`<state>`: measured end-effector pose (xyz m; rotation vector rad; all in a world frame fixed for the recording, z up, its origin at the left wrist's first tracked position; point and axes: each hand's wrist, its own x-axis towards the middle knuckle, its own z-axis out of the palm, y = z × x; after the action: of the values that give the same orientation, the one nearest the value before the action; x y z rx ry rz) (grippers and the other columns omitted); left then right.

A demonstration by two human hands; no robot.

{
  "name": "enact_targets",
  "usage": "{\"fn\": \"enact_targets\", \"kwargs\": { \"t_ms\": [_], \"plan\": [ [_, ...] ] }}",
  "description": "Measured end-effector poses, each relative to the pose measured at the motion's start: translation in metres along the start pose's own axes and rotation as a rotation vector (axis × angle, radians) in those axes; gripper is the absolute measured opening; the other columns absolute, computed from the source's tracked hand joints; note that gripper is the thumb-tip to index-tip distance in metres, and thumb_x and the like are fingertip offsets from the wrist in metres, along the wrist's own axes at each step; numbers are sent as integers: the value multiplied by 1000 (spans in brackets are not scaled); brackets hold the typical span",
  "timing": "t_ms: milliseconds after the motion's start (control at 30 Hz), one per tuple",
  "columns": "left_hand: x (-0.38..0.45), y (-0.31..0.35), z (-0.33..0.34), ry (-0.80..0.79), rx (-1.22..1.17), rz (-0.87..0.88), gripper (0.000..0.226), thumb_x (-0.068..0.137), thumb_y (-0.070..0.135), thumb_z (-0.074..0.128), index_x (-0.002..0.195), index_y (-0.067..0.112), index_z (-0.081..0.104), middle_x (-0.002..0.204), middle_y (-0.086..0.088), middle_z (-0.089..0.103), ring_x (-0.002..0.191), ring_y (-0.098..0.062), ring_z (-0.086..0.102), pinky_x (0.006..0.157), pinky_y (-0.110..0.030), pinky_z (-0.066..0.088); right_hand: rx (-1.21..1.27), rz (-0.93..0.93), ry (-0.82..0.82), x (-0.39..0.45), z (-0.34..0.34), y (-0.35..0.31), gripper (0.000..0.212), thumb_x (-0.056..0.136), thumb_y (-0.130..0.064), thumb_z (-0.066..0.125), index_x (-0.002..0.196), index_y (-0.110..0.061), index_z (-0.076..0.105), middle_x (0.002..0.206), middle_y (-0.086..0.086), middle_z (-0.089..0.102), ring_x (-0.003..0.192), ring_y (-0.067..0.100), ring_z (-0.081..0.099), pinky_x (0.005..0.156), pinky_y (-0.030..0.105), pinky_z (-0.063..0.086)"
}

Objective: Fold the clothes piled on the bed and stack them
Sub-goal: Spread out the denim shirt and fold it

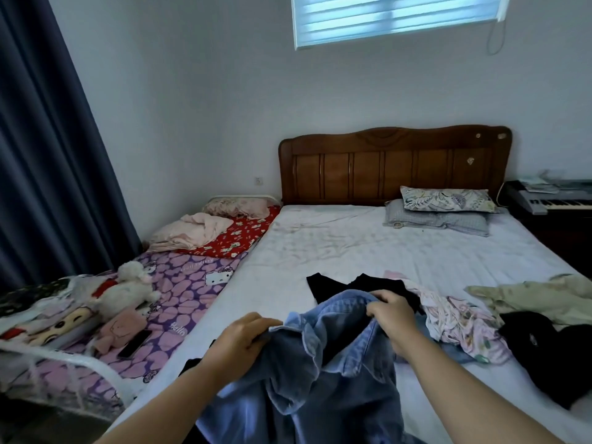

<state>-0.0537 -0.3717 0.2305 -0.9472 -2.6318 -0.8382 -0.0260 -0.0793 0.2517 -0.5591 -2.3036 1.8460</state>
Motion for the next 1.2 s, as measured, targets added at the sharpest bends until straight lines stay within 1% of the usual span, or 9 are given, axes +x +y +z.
{"fn": "enact_targets", "kwargs": {
  "t_ms": [133,200,433,500,600,700,900,1067,1200],
  "plan": [
    [-6,-10,15,-30,17,-111,40,80,26,46,116,28,65,95,15,51,90,-9,56,75,-5,33,-87,-34,-44,-1,-6,-16,2,77,-6,59,75,-7,59,68,4,52,64,20,46,57,29,31],
    [-8,-9,18,-54,-10,-109,39,79,27,47,114,35,62,97,15,50,90,-10,57,77,-9,36,-121,-50,-50,1,-8,-17,20,76,-14,62,65,-9,45,62,7,34,60,19,33,57,29,22],
    [-6,19,24,-457,-214,-184,76,66,82,50,108,21,68,95,21,59,83,-1,59,80,-18,46,-179,-224,-103,-5,-2,-20,35,88,-20,59,62,-4,41,52,-5,32,51,11,32,49,23,24],
    [0,25,33,-332,-329,-324,44,82,63,56,78,21,68,69,16,63,61,-2,58,72,-25,49,-212,-288,-204,-10,2,-23,35,89,-19,58,63,-13,36,54,-4,27,49,10,28,49,23,22],
    [12,27,51,-171,-216,-391,7,90,31,62,87,31,56,93,15,55,77,-4,56,75,-25,46,-266,-344,-319,-16,5,-26,29,89,-17,58,67,-8,43,62,4,32,56,12,32,52,23,25],
    [22,33,63,-261,-389,-526,42,88,29,64,126,25,48,119,12,44,108,-11,52,82,-19,40,-328,-385,-386,-20,5,-28,28,89,-11,58,66,-4,45,61,2,33,58,12,32,53,21,26],
    [36,36,56,-400,-205,-624,15,79,7,49,67,11,56,52,-6,60,45,-19,55,49,-24,49,-370,-358,-241,-20,-19,-25,27,90,-15,60,68,-9,45,64,3,36,60,13,36,57,28,27],
    [58,38,30,-403,-145,-619,7,78,11,58,85,12,60,71,-6,56,60,-20,55,43,-22,43,-429,-334,-128,-18,-34,-18,30,92,-22,60,69,-12,44,64,1,38,59,12,37,54,26,27],
    [60,47,29,-512,167,-575,20,83,22,50,63,17,48,72,-1,53,73,-20,52,54,-23,33,-613,-372,-60,-16,-34,-19,32,94,-29,56,70,-13,42,63,-1,39,56,13,36,56,30,26]
  ]
}}
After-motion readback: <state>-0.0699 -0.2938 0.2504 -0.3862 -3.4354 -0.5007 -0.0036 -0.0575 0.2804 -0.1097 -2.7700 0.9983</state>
